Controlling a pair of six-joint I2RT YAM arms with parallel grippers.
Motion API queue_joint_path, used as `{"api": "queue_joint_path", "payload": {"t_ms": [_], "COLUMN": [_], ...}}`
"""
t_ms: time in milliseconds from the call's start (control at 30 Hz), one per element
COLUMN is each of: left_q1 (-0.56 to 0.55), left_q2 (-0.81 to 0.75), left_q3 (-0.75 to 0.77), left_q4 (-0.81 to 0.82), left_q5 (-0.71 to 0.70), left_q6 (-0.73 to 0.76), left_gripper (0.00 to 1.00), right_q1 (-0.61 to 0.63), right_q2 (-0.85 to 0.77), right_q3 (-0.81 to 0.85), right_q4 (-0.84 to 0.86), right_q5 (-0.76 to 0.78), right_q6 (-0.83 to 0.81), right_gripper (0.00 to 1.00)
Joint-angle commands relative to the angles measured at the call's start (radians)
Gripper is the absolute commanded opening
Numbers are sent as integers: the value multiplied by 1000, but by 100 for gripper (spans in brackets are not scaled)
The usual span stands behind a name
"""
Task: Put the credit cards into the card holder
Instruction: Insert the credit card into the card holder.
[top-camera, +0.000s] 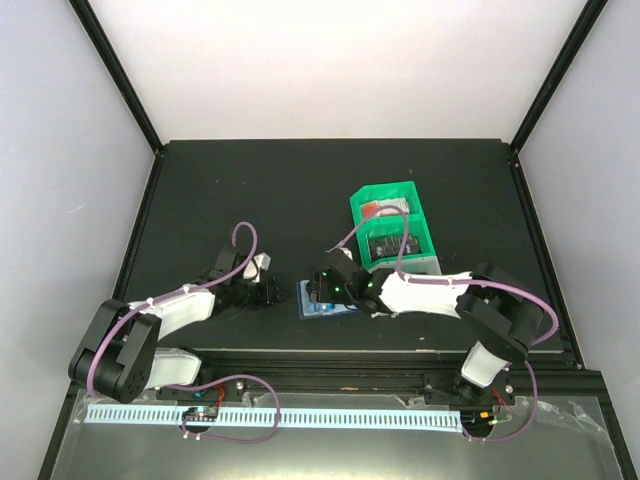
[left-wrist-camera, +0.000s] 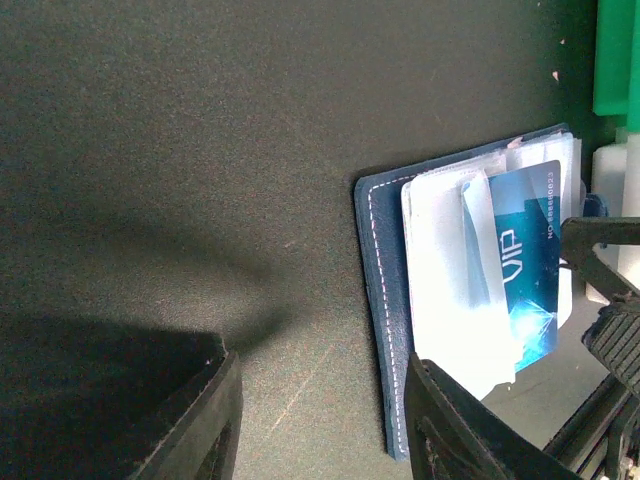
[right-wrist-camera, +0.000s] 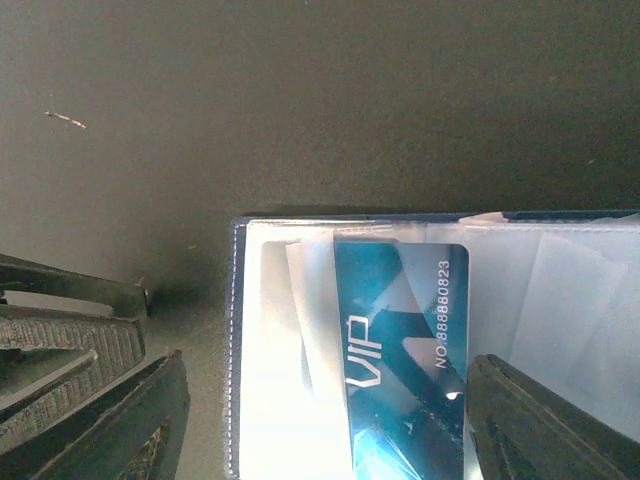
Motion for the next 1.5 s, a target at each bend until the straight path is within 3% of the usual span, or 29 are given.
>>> {"api": "queue_joint_path", "payload": {"t_ms": [0,600,933,1467], "left_q1": [-14,-60,-87,-93], "left_q2": [4,46,88,91], "left_q3": [-15,-12,-11,-15], "left_q4": [-54,14,41,43], "left_q5": [8,29,27,11], "left_q6": [-2,-58,-72,-68], "left_gripper": [47,39,32,31], "right_q1": [14,26,26,24], "right_q2": [-26,104,80,120], "right_q3": [47,140,98,53], "right_q4": [-68,-181,-48,152], "right_q5": [86,67,-82,-251], "right_q6": [-48,-59,-60,23], "right_gripper": [77,71,73,72]}}
